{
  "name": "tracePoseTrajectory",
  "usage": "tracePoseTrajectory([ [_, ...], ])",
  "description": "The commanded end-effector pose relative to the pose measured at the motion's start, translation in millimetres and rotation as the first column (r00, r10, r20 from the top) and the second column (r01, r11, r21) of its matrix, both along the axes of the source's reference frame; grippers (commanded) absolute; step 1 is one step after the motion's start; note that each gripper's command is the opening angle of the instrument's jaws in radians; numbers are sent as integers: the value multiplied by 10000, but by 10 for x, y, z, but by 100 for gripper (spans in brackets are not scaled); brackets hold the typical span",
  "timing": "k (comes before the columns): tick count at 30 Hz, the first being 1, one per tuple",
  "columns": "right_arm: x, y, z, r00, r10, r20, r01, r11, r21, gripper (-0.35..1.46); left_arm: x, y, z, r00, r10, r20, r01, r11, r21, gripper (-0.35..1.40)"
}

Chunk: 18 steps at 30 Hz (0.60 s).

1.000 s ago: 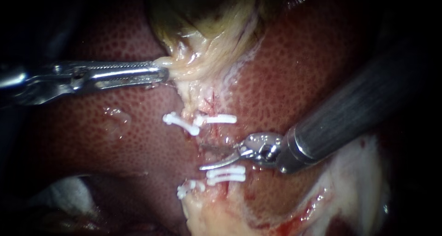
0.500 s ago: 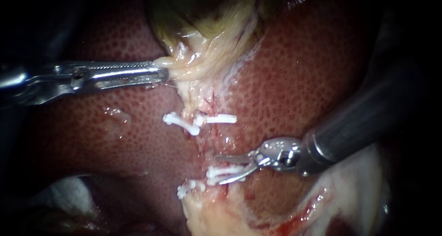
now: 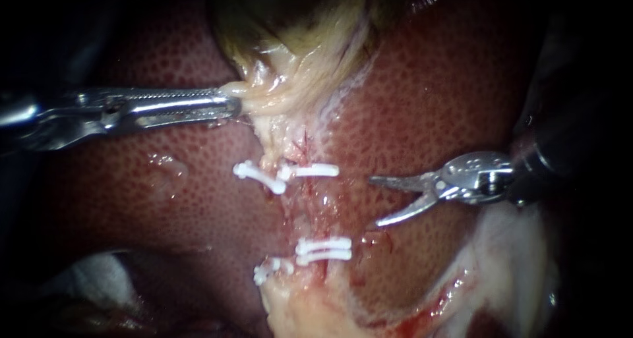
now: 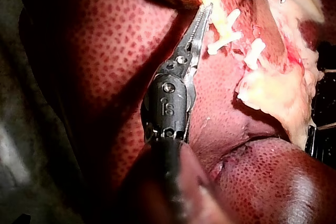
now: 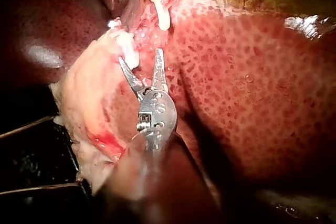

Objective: Go back from the cut right tube

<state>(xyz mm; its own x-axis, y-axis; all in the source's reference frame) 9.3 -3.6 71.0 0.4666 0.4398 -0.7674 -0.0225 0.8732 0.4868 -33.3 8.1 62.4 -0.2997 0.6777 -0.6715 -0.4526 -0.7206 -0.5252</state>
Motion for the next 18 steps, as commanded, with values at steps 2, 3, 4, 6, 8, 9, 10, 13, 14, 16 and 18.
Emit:
tracePoseTrajectory([
  [2, -3, 3, -5, 9999, 43, 112, -41, 9999, -157, 143, 0, 0, 0, 10000, -5, -3, 5, 10000, -2, -35],
  [3, -4, 4, -7, 9998, 115, 188, -112, 9998, -192, 143, -1, 0, 1, 10000, -6, -5, 6, 10000, -3, -35],
  [4, -4, 5, -8, 9997, 142, 185, -138, 9997, -210, 143, -1, -1, 1, 10000, -10, -8, 10, 10000, -6, -35],
  [6, -5, 4, -8, 9997, 145, 195, -142, 9997, -174, 143, -3, -2, 2, 10000, -19, -17, 19, 10000, -17, -35],
  [8, -5, 4, -8, 9997, 157, 179, -153, 9997, -203, 143, -5, -4, 4, 10000, -34, -33, 34, 10000, -37, -35],
  [9, -4, 4, -7, 9997, 157, 179, -153, 9997, -204, 143, -6, -5, 6, 10000, -63, -61, 62, 10000, -58, -35],
  [10, -4, 4, -7, 9997, 156, 179, -153, 9997, -205, 143, -8, -6, 8, 10000, -70, -69, 70, 9999, -72, -35],
  [13, -5, 3, -7, 9997, 151, 175, -148, 9997, -206, 143, -13, -11, 16, 10000, -14, -22, 14, 10000, -90, -35],
  [14, -5, 3, -7, 9997, 150, 174, -146, 9997, -208, 143, -16, -12, 20, 10000, -3, -15, 3, 9999, -104, -35],
  [16, -5, 2, -7, 9997, 148, 174, -144, 9997, -212, 143, -20, -15, 27, 10000, 22, 4, -22, 9999, -123, -35],
  [18, -5, 2, -7, 9997, 147, 173, -143, 9997, -216, 143, -26, -17, 38, 9999, 109, -71, -110, 9999, -110, -35],
])
